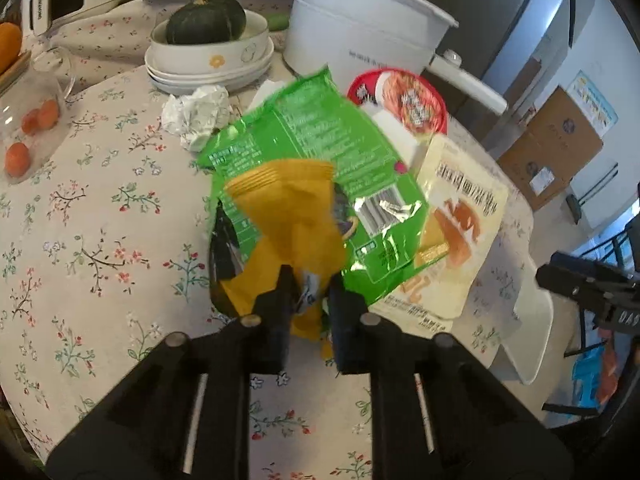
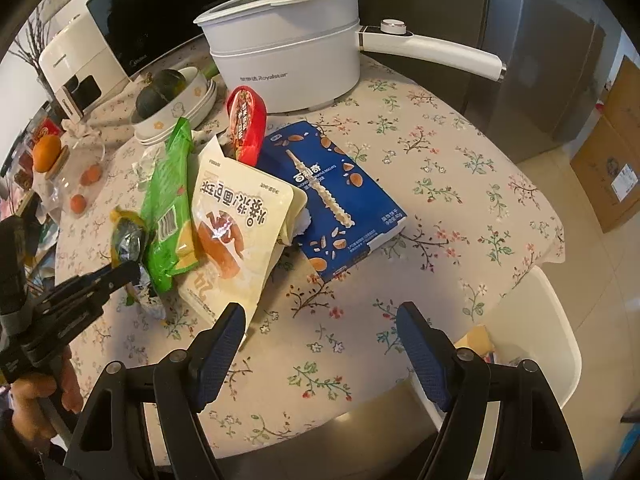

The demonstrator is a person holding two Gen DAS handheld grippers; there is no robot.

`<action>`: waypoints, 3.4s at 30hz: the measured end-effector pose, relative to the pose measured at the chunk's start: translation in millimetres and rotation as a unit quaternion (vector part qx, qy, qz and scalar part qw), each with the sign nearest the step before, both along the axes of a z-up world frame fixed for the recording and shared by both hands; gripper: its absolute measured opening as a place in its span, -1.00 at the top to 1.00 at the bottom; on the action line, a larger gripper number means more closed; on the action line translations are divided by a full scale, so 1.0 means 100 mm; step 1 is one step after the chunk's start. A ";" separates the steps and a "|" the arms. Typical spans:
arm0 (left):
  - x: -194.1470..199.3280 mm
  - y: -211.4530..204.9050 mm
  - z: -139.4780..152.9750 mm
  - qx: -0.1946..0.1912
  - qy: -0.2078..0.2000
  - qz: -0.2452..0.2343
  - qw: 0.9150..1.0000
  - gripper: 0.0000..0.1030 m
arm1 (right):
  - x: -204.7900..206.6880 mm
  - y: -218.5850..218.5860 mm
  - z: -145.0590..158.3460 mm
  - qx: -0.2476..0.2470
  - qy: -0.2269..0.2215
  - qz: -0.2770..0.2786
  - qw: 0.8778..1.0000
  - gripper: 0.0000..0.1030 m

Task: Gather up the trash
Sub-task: 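Grasp the green snack bag with the right tool while the left tool holds the yellow wrapper, then carry both bags over the white bin and open both tools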

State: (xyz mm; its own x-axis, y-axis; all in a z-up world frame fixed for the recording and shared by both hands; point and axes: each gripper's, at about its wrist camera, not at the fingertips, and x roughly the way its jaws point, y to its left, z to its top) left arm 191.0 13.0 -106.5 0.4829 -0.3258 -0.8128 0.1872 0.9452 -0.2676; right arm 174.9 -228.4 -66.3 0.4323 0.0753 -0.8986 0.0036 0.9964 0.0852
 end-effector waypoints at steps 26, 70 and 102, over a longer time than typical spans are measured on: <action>-0.65 1.25 0.41 -0.009 0.003 0.119 0.993 0.73 | 0.43 1.26 -0.07 -0.007 -0.021 0.150 0.988 -0.54; -0.80 1.27 0.54 -0.032 -0.009 0.119 0.992 0.73 | 0.23 1.33 0.26 0.154 -0.002 0.210 0.965 0.95; -1.00 0.70 0.72 -0.031 -0.046 0.055 0.997 0.74 | -0.40 0.62 0.76 0.121 -0.066 0.166 0.976 0.96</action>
